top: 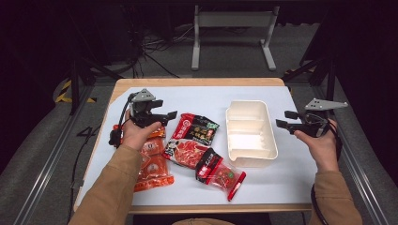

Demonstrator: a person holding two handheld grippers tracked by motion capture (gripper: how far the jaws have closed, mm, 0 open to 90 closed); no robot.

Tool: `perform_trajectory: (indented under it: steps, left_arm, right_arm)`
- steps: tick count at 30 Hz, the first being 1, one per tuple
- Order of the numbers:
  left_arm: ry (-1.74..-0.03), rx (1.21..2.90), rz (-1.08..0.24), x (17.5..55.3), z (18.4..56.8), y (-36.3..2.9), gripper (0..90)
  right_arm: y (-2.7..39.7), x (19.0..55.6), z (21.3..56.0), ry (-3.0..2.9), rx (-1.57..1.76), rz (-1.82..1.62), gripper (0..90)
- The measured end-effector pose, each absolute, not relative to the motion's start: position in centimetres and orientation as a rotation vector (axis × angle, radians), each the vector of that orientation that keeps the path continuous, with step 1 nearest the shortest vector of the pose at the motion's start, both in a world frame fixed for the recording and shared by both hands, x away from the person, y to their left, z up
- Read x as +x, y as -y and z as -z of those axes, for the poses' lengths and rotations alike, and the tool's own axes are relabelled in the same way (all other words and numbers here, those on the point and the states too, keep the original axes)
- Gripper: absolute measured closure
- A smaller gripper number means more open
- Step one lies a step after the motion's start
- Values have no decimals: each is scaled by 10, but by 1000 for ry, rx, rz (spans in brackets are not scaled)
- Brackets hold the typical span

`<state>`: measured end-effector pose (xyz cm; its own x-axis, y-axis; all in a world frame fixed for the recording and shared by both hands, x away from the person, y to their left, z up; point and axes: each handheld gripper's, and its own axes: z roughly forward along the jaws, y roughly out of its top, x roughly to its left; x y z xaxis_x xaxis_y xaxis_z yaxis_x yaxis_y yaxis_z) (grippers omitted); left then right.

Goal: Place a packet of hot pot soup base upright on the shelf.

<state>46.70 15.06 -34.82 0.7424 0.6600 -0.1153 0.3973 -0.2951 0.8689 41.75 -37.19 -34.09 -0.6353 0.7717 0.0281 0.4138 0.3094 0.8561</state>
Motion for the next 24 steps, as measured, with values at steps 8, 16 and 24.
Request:
perform_trajectory:
  steps: [8,16,24]
  left_arm:
    - [-839,1914,-323,479,353,-144,238]
    - [-928,1935,-374,495,368,-133,301]
    - [-978,1960,-334,510,389,-121,291]
  right_arm:
    - [371,419,343,-2207,1050,-1248,423]
    - [368,420,345,-2228,1043,-1235,447]
    - [366,420,345,-2226,1029,-1239,447]
